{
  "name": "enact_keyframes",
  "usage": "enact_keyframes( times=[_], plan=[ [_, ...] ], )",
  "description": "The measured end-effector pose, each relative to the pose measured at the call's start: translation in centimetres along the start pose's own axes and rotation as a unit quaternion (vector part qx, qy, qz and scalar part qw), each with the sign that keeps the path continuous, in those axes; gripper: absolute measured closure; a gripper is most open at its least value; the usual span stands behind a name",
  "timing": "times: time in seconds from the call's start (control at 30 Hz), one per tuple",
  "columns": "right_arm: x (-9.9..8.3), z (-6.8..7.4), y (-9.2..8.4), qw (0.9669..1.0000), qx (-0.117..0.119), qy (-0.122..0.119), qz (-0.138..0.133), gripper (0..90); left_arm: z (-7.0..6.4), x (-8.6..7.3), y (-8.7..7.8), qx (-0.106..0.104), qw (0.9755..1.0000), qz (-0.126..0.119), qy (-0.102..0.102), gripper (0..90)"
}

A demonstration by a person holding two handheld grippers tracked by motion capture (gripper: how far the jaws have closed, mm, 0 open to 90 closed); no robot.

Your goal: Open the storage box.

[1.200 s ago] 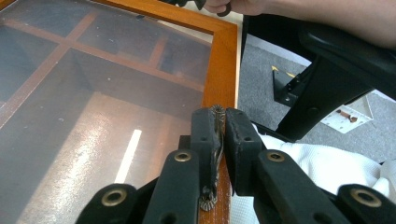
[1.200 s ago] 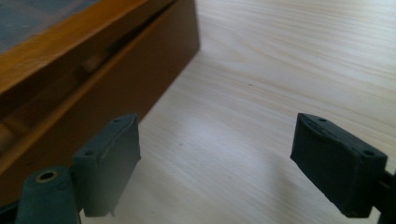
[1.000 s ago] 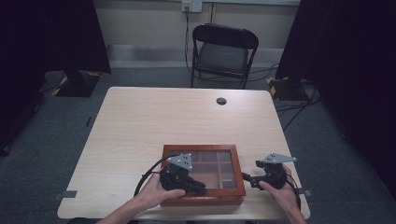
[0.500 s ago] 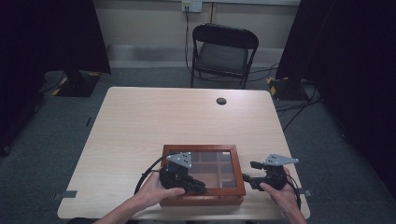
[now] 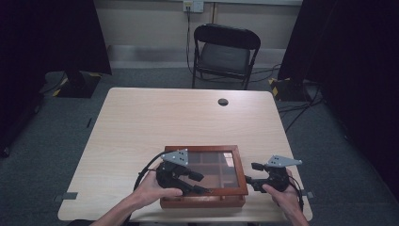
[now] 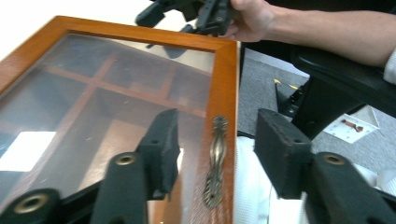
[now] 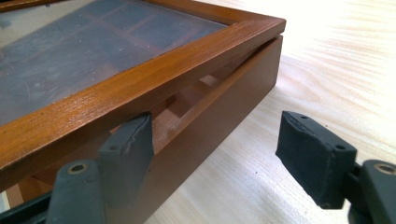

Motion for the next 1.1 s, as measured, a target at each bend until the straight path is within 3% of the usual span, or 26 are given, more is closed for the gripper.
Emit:
enact_keyframes(
  times=[0.17, 0.27, 0.47, 0.57, 0.67, 0.87, 1.1],
  plan=[
    [0.2, 0.0, -0.1, 1.0, -0.001, 0.002, -0.004, 25.6, 0.2, -0.5, -1.0, 0.016, 0.9999, -0.001, 0.006, 43.8],
    [0.1, -0.1, 0.0, 1.0, -0.002, 0.005, -0.002, 25.0, 0.4, -0.6, -1.9, 0.023, 0.9995, -0.023, 0.006, 39.8],
    [0.3, 0.0, -0.1, 0.9999, -0.004, 0.006, -0.008, 25.0, 0.5, -1.7, -2.8, 0.042, 0.999, -0.014, 0.009, 30.9],
    [0.5, 0.0, -0.2, 0.9999, -0.004, 0.009, -0.011, 25.0, 0.5, -2.2, -3.5, 0.047, 0.9986, -0.024, 0.006, 29.4],
    [0.6, -0.1, -0.2, 0.9998, -0.001, 0.013, -0.016, 24.2, 0.4, -2.3, -4.9, 0.062, 0.9968, -0.051, 0.002, 26.3],
    [1.2, 0.0, -0.5, 0.9996, -0.007, 0.011, -0.027, 24.3, 0.5, -3.3, -5.0, 0.072, 0.996, -0.054, 0.0, 18.7],
    [1.8, -0.1, -1.1, 0.9989, -0.013, 0.012, -0.043, 24.3, 0.9, -3.5, -5.0, 0.089, 0.9938, -0.067, 0.002, 18.9]
  ],
)
Point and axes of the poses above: each handheld gripper's, and its own axes: y roughly forward along the jaws, x roughly out of its top, z roughly to its left, the point moved 7 cm from there along y, roughly forward along the jaws, and after that the axes turned 2 degrees about x, right-handed, at the moved point
